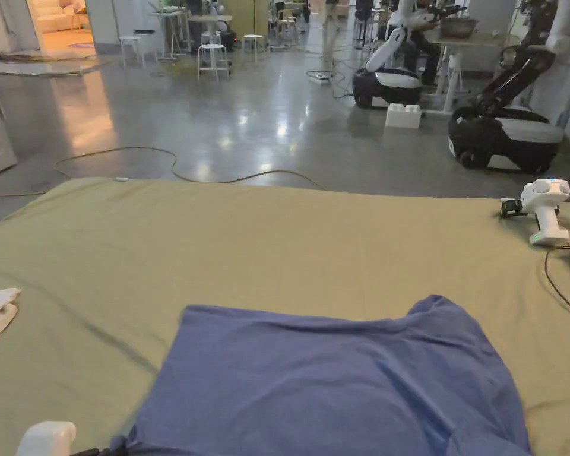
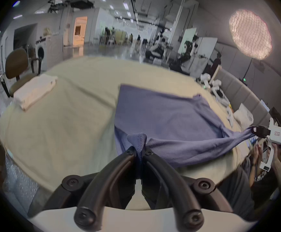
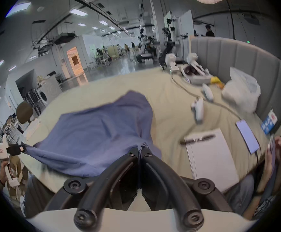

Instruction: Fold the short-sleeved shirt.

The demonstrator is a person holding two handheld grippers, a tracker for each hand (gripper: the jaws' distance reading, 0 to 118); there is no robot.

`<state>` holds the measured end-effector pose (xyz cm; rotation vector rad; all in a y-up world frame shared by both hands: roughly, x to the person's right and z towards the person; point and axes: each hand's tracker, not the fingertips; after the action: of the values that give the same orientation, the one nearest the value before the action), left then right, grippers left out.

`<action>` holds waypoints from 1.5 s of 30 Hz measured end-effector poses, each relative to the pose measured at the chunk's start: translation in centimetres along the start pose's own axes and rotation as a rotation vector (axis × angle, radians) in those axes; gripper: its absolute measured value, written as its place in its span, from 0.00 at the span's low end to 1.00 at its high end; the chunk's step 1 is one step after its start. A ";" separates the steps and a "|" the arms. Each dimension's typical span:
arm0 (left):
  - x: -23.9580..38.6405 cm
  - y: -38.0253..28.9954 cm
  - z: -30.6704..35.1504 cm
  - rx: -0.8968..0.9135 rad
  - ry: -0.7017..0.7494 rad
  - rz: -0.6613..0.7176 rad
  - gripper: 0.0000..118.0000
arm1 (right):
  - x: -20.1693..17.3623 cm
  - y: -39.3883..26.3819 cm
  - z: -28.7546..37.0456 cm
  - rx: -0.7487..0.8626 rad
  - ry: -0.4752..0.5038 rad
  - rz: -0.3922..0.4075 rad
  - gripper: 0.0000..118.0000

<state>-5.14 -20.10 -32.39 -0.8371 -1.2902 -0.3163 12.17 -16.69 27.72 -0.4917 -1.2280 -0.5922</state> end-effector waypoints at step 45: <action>13.0 1.8 21.9 0.721 0.235 -0.271 0.00 | -13.4 1.2 14.5 0.548 0.084 0.268 0.00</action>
<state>-15.95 -0.54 -20.10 -0.0127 -1.1728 -0.1350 -0.44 -4.39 18.63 -0.1590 -1.1604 -0.0361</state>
